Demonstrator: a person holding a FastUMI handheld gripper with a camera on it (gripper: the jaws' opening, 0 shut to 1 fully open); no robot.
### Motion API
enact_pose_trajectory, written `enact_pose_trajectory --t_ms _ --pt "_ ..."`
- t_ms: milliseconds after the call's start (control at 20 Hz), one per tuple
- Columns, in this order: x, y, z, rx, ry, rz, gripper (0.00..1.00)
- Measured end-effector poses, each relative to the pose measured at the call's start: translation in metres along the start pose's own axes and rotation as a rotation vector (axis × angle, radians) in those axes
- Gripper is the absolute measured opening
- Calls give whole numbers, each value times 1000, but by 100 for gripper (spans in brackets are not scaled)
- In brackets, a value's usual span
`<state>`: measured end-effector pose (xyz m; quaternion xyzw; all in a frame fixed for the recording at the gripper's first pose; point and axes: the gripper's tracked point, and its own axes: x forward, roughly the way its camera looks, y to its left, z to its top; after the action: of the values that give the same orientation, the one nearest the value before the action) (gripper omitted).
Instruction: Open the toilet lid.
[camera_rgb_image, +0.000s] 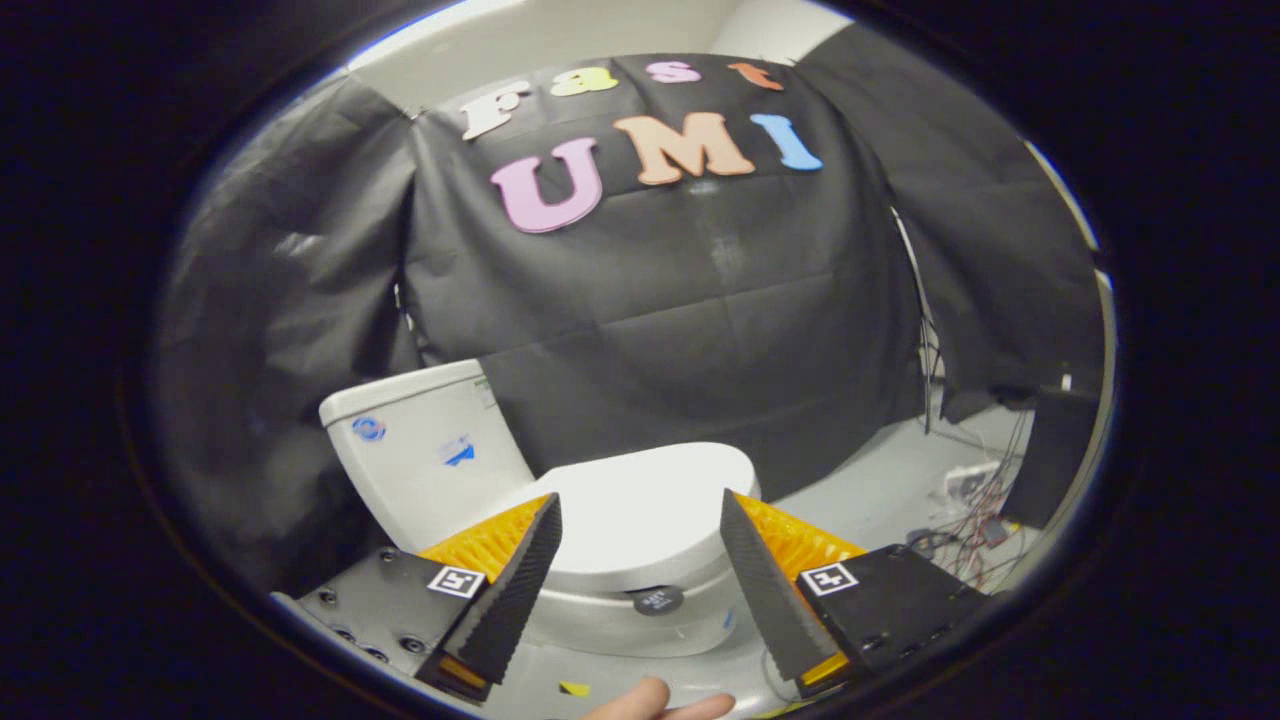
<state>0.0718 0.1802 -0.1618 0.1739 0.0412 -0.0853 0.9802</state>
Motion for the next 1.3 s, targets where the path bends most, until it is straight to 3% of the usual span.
enact_pose_trajectory --t_ms 250,550,850,1150,1250,1300 --pt "18 -2 -30 150 28 -43 99" --pt "37 -23 -90 497 64 -99 96" --pt "36 -40 -145 756 174 -196 96" --pt "52 -18 -181 864 261 -170 96" --pt "59 -12 -181 918 264 -151 71" --pt "60 -10 -181 919 267 -142 71"
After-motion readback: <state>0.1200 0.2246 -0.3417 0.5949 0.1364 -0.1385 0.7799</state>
